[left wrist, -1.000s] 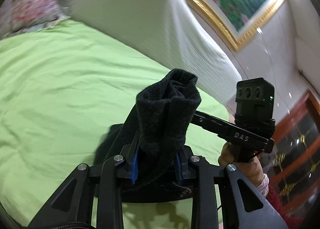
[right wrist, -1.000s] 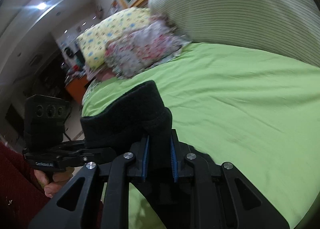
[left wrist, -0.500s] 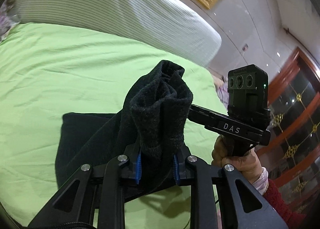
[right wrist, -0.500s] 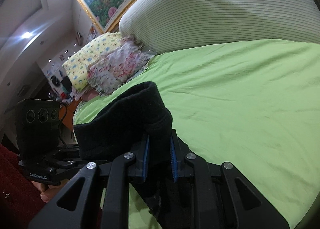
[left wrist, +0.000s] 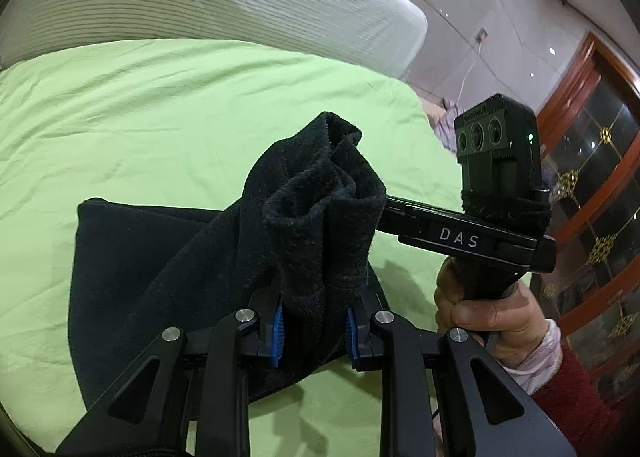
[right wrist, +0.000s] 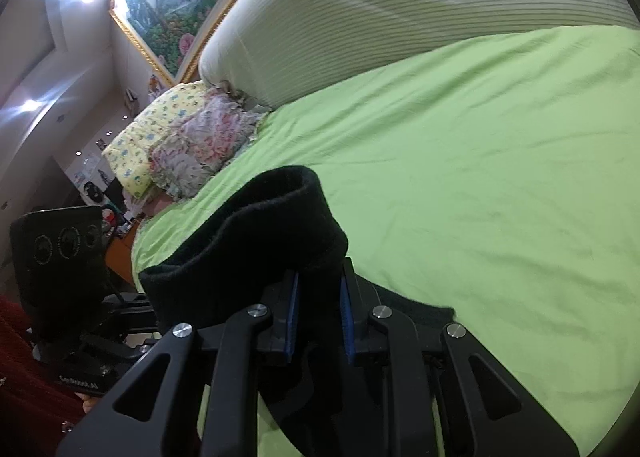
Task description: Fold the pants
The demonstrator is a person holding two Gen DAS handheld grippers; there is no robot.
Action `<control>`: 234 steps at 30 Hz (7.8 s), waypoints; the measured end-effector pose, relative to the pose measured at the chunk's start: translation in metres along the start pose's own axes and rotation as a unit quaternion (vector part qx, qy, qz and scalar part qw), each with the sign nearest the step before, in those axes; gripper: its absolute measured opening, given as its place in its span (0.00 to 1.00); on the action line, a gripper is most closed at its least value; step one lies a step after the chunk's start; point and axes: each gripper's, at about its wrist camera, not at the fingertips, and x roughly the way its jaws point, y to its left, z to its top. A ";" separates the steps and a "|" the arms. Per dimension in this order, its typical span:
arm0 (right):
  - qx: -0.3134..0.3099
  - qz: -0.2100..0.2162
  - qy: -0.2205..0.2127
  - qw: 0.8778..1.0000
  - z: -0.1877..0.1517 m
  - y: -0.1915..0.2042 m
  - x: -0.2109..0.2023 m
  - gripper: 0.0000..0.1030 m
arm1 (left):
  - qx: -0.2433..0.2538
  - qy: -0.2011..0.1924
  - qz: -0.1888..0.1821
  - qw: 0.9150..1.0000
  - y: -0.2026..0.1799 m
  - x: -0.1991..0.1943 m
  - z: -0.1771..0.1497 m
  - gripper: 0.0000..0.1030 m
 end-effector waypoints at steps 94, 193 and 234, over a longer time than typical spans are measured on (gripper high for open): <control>0.180 -0.173 -0.074 0.966 -0.086 0.004 -0.028 0.76 | -0.179 0.038 0.005 0.983 0.166 0.006 -0.012 0.66; 0.010 -0.185 -0.095 0.978 -0.012 0.051 0.089 0.61 | -0.095 -0.087 0.215 0.968 0.231 -0.040 0.007 0.72; -0.116 -0.244 -0.124 0.955 -0.050 0.102 0.089 1.00 | -0.015 -0.123 0.330 0.936 0.188 -0.033 -0.039 0.92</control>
